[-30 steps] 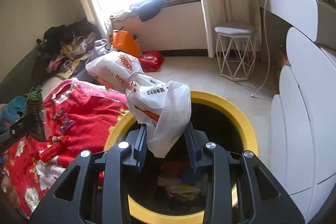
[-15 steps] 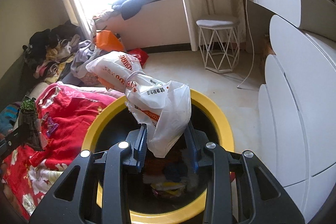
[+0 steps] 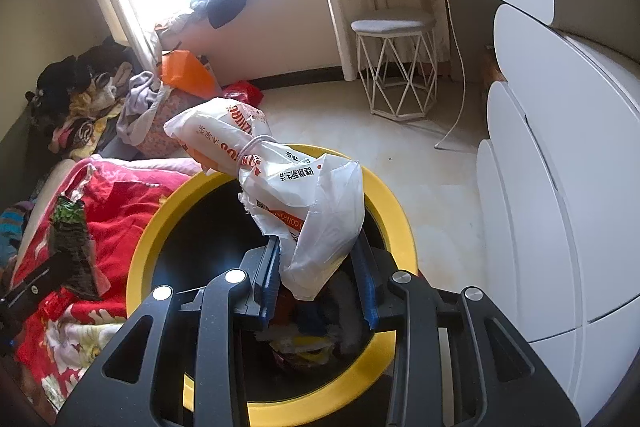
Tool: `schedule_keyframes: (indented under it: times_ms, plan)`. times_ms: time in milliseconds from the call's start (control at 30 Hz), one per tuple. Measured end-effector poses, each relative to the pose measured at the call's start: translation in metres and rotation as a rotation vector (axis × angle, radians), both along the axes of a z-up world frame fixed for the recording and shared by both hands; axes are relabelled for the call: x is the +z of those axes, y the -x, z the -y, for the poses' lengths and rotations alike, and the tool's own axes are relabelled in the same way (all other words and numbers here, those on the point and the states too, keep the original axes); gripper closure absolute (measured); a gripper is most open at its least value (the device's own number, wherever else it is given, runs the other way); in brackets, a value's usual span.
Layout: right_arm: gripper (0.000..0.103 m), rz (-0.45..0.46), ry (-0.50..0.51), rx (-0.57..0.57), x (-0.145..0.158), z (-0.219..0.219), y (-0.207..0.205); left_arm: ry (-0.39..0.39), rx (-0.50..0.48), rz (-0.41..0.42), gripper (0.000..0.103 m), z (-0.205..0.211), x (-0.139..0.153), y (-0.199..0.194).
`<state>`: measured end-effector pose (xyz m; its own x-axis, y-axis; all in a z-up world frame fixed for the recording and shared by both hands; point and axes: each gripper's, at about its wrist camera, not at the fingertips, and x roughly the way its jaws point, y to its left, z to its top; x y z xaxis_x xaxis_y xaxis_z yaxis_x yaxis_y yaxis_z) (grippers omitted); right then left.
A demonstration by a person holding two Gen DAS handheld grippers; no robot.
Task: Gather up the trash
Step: 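Open both grippers to drop the green packet and white bag into the bin, then move both open tools back toward the red can and candy wrappers on the bedspread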
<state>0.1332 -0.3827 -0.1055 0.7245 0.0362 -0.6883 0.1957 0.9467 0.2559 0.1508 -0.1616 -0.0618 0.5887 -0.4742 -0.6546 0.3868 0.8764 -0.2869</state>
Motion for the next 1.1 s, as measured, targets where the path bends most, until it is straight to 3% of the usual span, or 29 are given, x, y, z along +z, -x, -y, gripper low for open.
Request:
schedule_keyframes:
  times_ms: [267,333,367,400,433,467,567,700,1100]
  plan:
    - [0.068,-0.015,-0.011,-0.002,-0.004,0.003,-0.002,-0.008,-0.006,-0.02,0.086,0.008,-0.007,-0.007]
    - [0.059,-0.019,-0.021,-0.003,-0.003,0.004,-0.001,0.003,0.003,-0.017,0.065,0.006,-0.007,-0.009]
    - [0.056,-0.015,-0.026,0.002,-0.001,0.005,0.0,0.006,0.013,-0.014,0.042,0.006,-0.007,-0.009]
    - [0.048,-0.003,-0.029,0.009,0.001,0.005,0.002,0.007,0.025,-0.008,0.032,0.004,-0.006,-0.009]
    - [0.04,0.002,-0.028,0.008,0.002,0.006,0.003,0.008,0.032,-0.003,0.031,0.003,-0.005,-0.009]
    - [0.038,0.003,-0.028,0.004,0.002,0.006,0.004,0.01,0.038,-0.001,0.03,0.001,-0.004,-0.008]
    - [0.037,0.007,-0.042,-0.005,0.003,0.007,0.006,0.015,0.056,0.017,0.011,-0.009,0.006,-0.007]
    - [0.033,0.024,-0.014,0.014,0.009,-0.007,0.01,-0.004,0.088,0.073,0.011,-0.025,0.019,0.005]
    - [0.03,0.071,0.047,0.131,0.037,-0.059,0.011,0.03,0.17,0.12,0.011,-0.071,0.038,0.02]
